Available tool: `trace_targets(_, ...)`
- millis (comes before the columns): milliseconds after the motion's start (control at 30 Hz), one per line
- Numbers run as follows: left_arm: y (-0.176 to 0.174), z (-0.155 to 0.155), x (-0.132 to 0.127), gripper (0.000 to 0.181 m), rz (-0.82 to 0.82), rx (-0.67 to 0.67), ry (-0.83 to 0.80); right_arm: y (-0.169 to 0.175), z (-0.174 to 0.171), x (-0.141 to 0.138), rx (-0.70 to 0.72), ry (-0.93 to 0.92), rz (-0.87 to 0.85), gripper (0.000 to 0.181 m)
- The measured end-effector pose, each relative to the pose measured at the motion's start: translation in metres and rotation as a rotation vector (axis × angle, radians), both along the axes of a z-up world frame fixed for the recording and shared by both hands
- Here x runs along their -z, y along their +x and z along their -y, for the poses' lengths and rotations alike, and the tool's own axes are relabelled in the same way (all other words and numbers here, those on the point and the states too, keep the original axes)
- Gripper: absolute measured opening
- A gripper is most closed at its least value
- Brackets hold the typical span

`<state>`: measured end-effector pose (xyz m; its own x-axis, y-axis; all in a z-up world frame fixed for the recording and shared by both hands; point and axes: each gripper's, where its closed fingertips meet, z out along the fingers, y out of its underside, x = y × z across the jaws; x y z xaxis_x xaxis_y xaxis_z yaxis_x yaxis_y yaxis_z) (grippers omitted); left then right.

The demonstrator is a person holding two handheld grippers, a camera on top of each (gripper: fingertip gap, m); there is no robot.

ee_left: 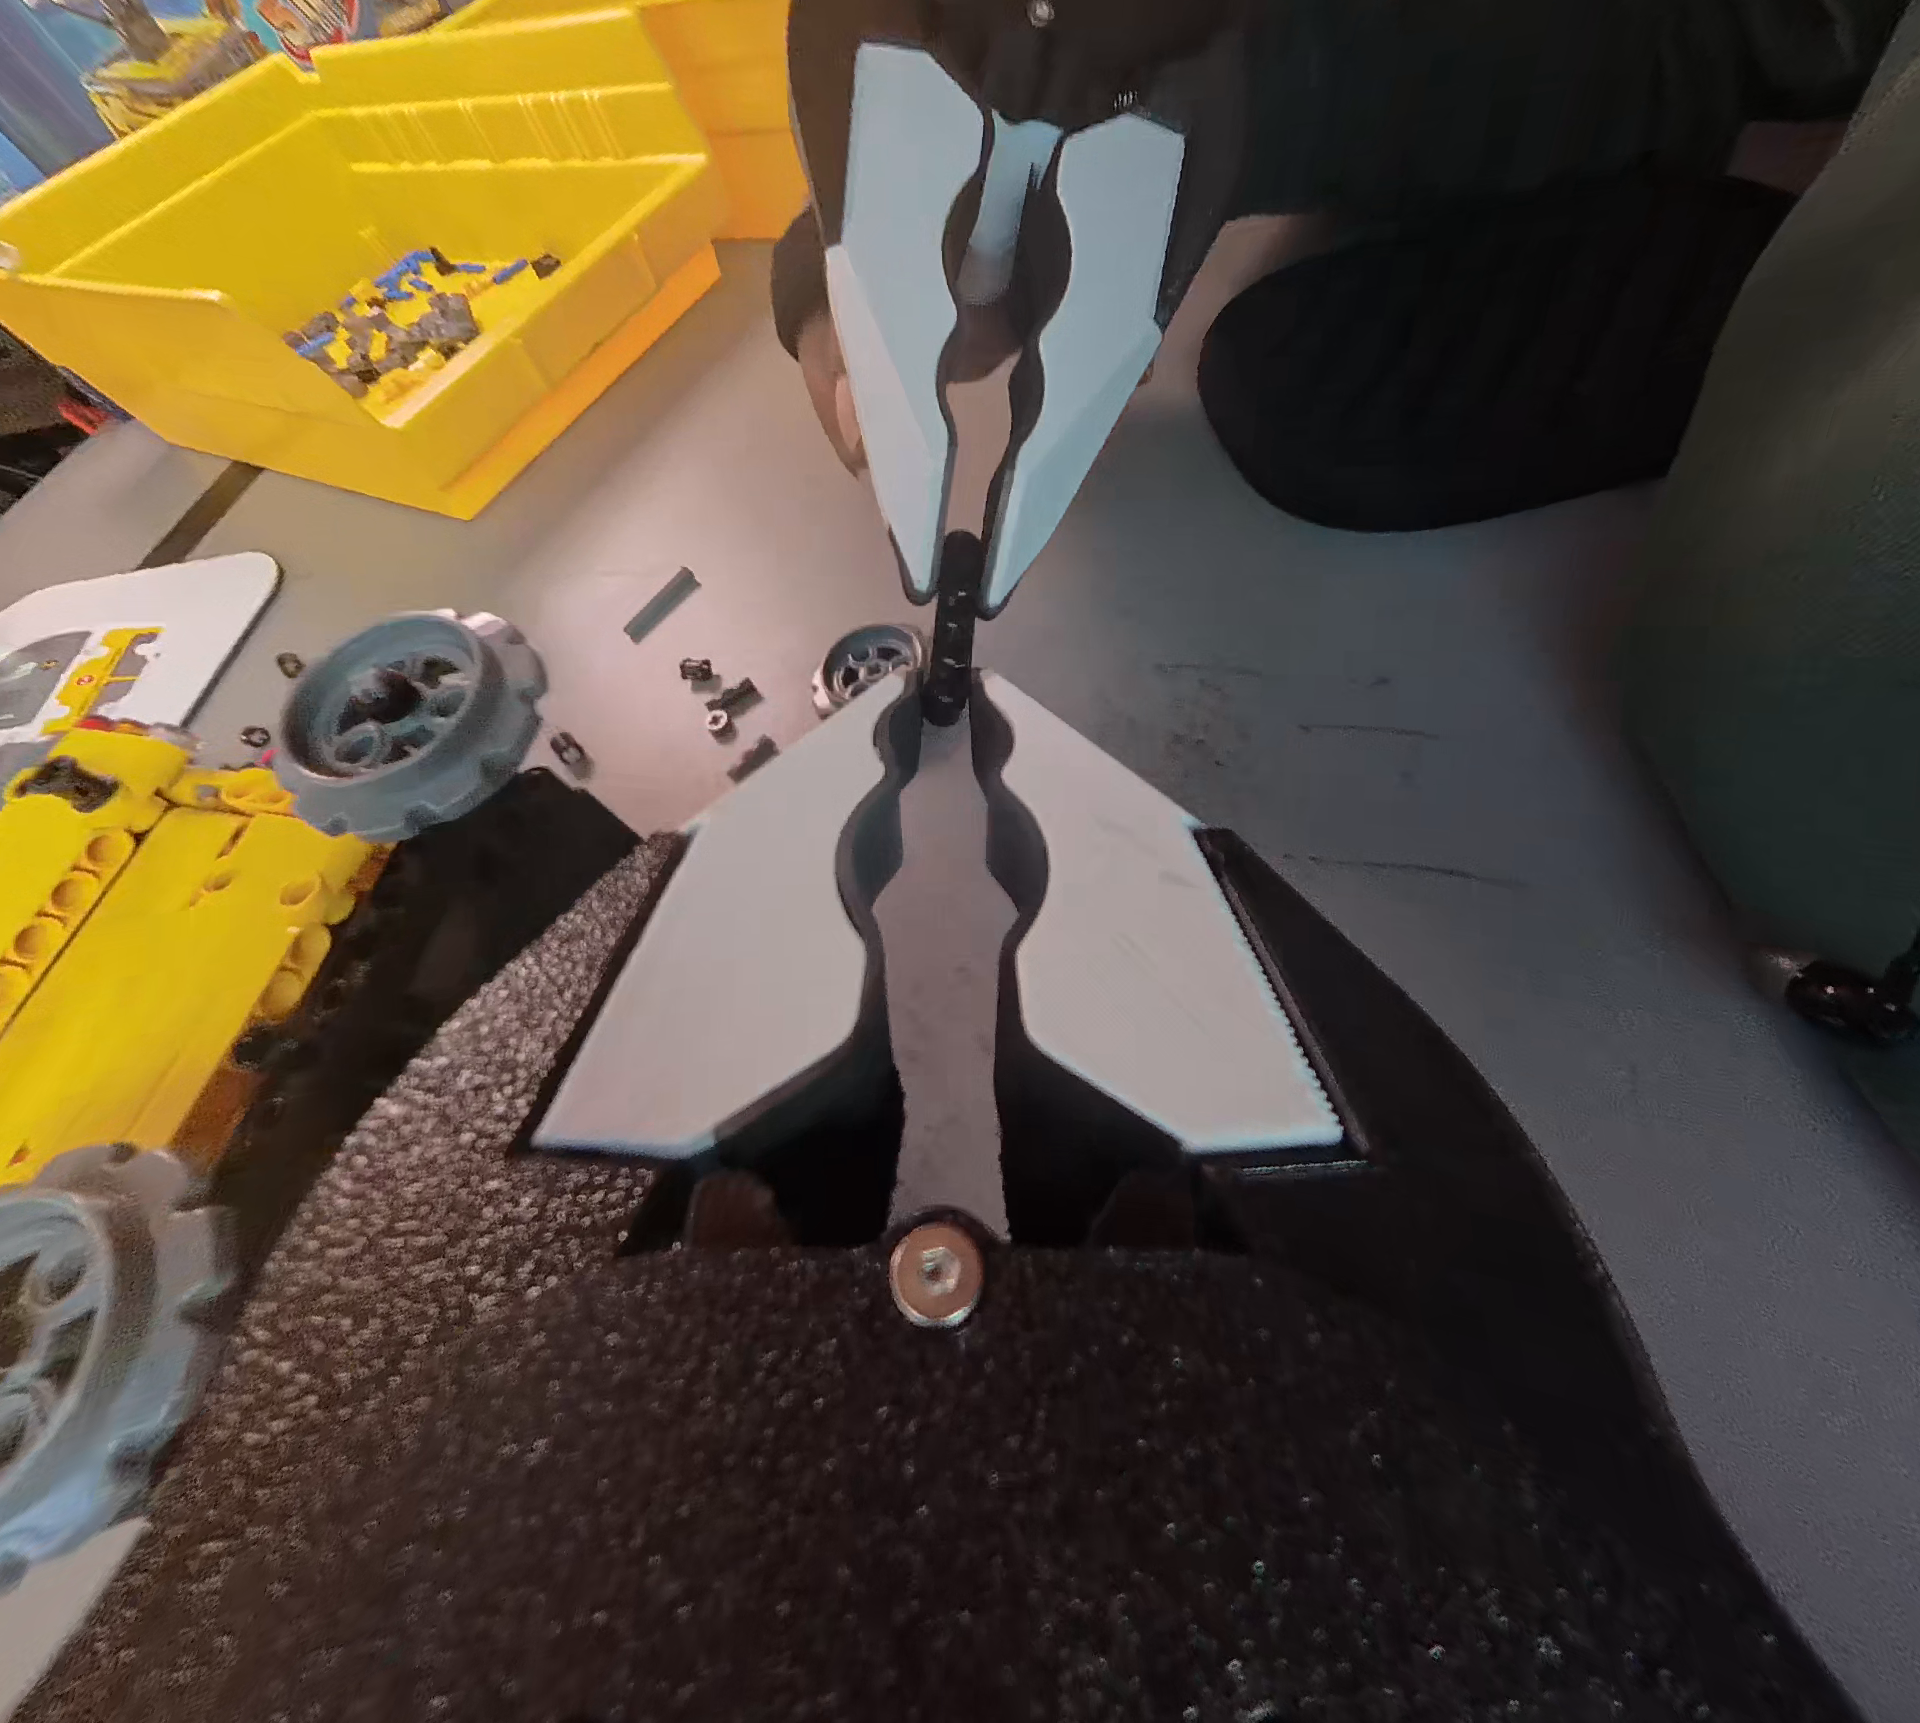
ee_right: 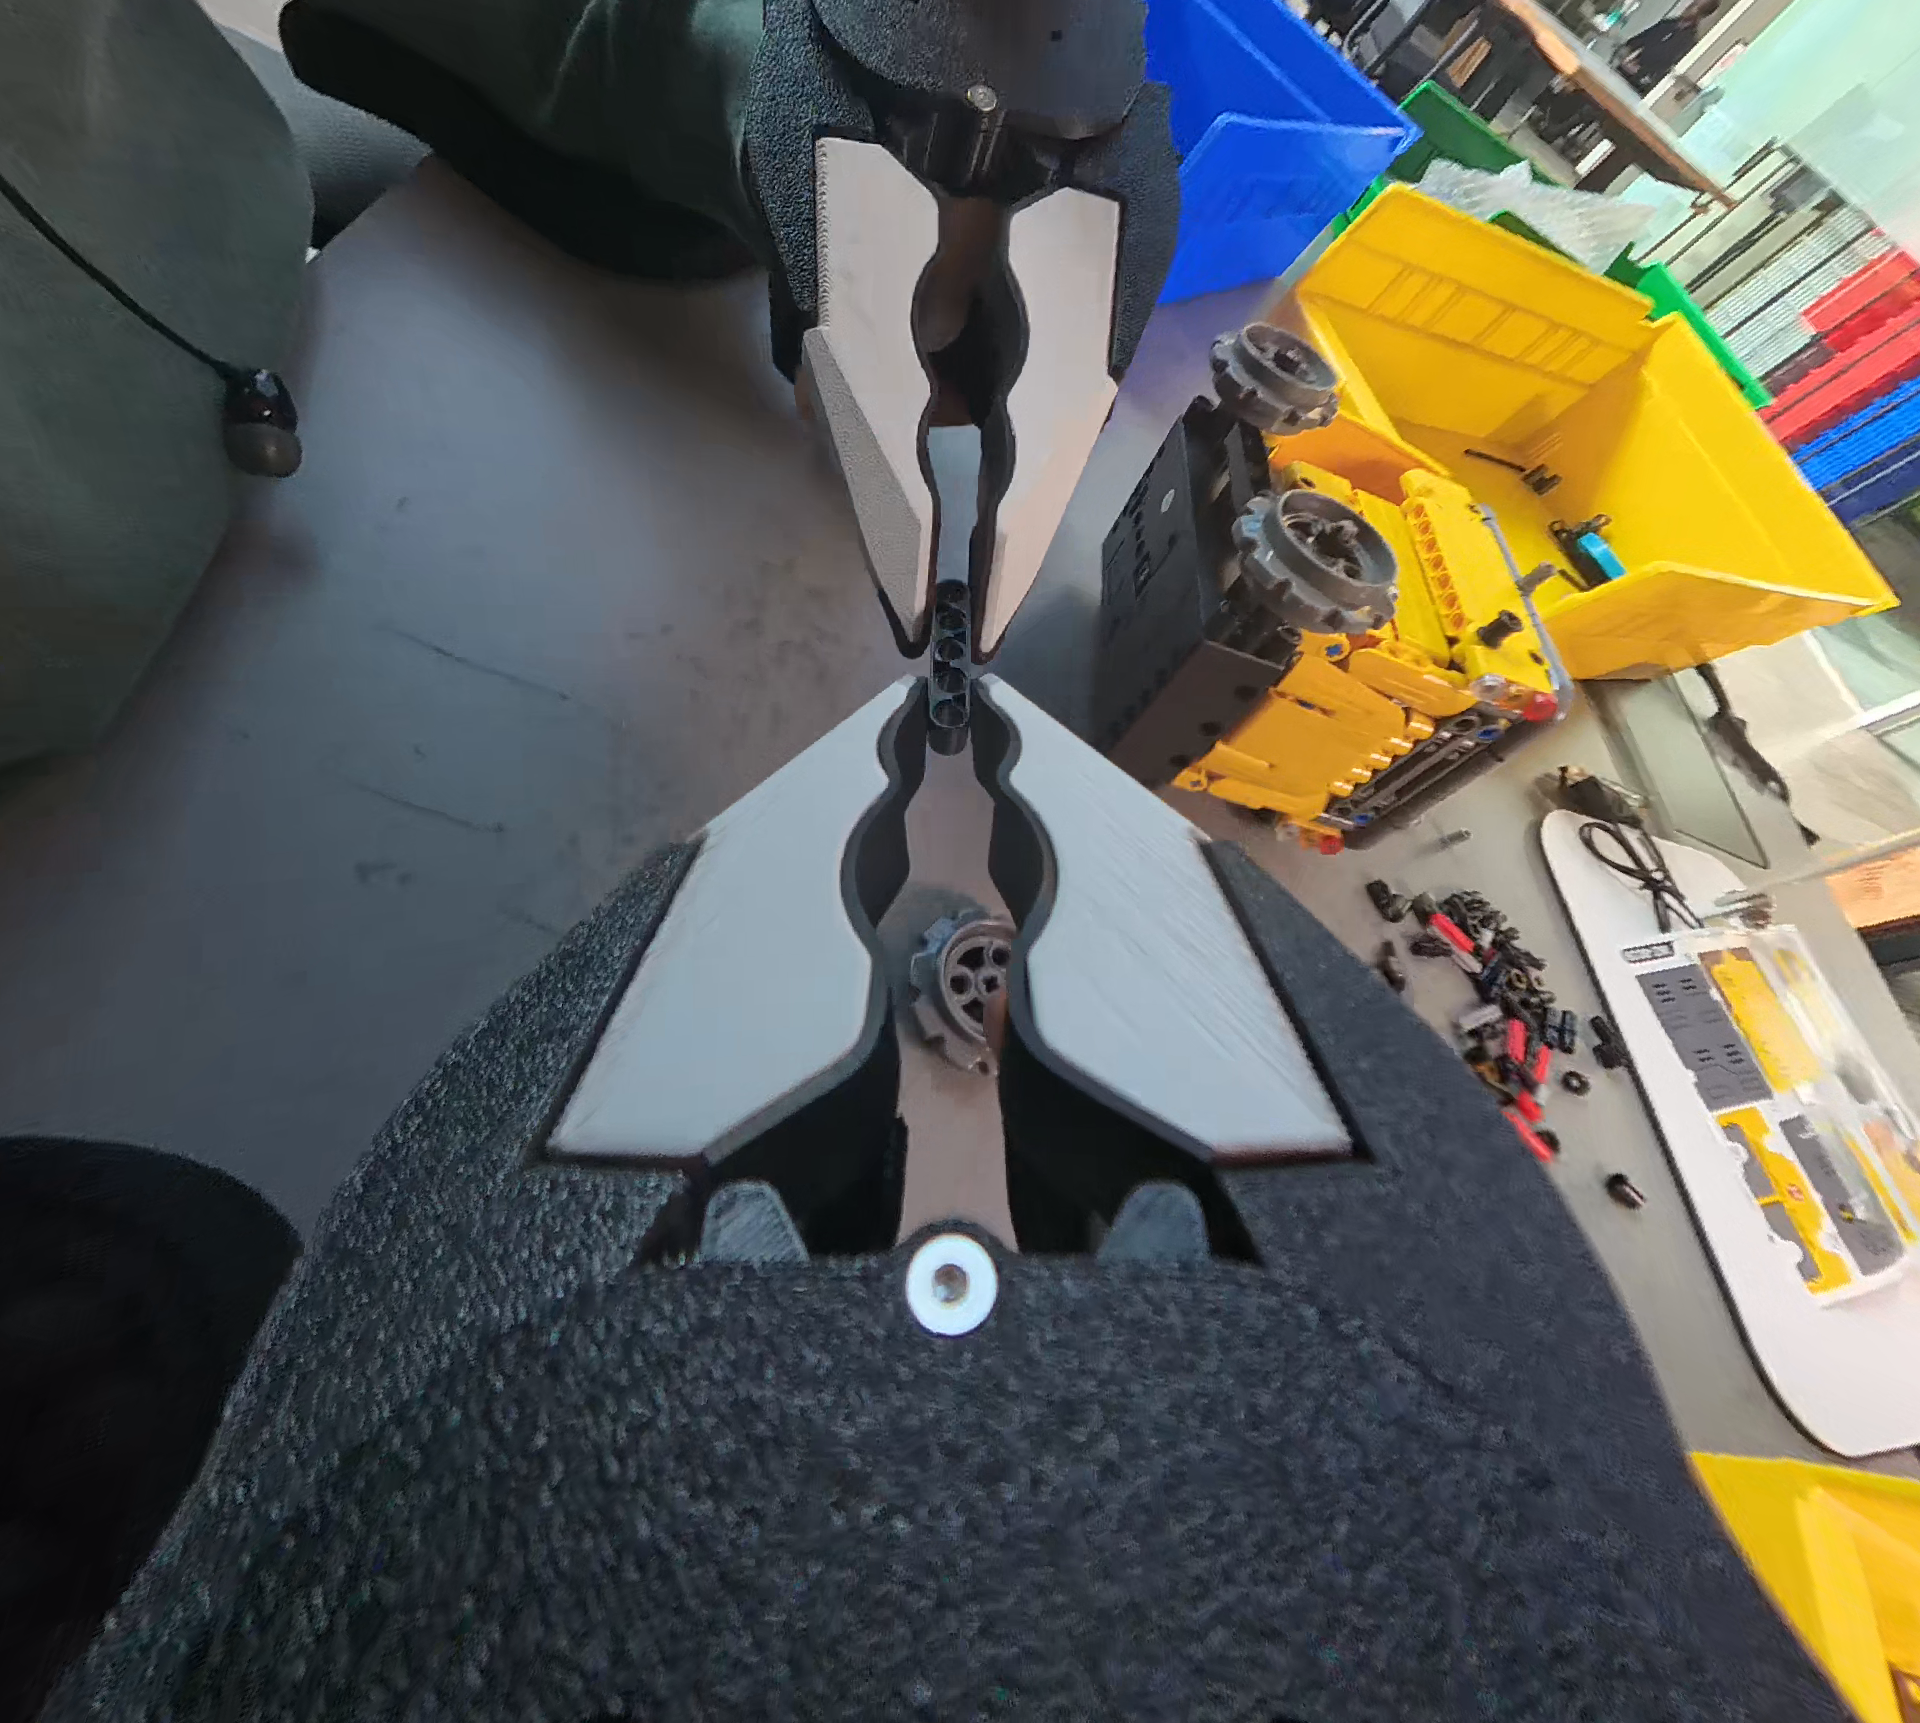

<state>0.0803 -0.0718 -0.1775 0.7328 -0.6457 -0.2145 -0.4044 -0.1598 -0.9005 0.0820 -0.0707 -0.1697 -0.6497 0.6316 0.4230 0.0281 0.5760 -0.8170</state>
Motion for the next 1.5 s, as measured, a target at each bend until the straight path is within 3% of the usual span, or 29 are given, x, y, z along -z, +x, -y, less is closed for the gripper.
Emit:
trace_targets(267,0.016,0.002,0.034,0.0,-0.099,0.047,-0.124,0.026,-0.013,0.035,-0.044,0.074,0.288,0.007)
trace_targets(367,0.007,-0.001,0.032,0.004,-0.084,0.003,-0.124,0.038,-0.05,0.051,0.063,0.142,0.416,0.007)
trace_targets(533,-0.004,-0.006,0.028,0.008,-0.033,-0.051,-0.133,0.048,-0.123,0.072,0.357,0.279,0.543,0.008)
trace_targets(633,-0.005,-0.008,0.03,0.01,-0.041,-0.064,-0.141,0.046,-0.131,0.071,0.409,0.24,0.557,0.012)
trace_targets(767,-0.008,-0.008,0.027,0.01,-0.034,-0.076,-0.124,0.032,-0.121,0.055,0.404,0.197,0.456,0.025)
trace_targets(900,-0.013,-0.008,0.012,0.01,0.01,-0.09,-0.085,0.015,-0.075,0.041,0.278,0.029,0.393,0.032)
trace_targets(1100,-0.042,-0.006,-0.04,0.013,0.034,-0.178,0.14,0.005,-0.054,0.063,0.238,0.01,0.445,0.046)
trace_targets(1200,-0.078,-0.001,-0.078,0.017,0.056,-0.295,0.285,0.002,-0.052,0.06,0.236,-0.025,0.447,0.046)
trace_targets(1267,-0.106,0.004,-0.094,0.03,0.127,-0.367,0.305,0.001,-0.05,0.062,0.238,-0.034,0.458,0.049)
trace_targets(1400,-0.139,0.009,-0.074,0.071,0.243,-0.403,0.113,0.001,-0.045,0.069,0.223,-0.016,0.49,0.042)
trace_targets(1500,-0.148,0.01,-0.051,0.089,0.201,-0.433,0.014,0.004,-0.04,0.068,0.194,0.0,0.495,0.036)
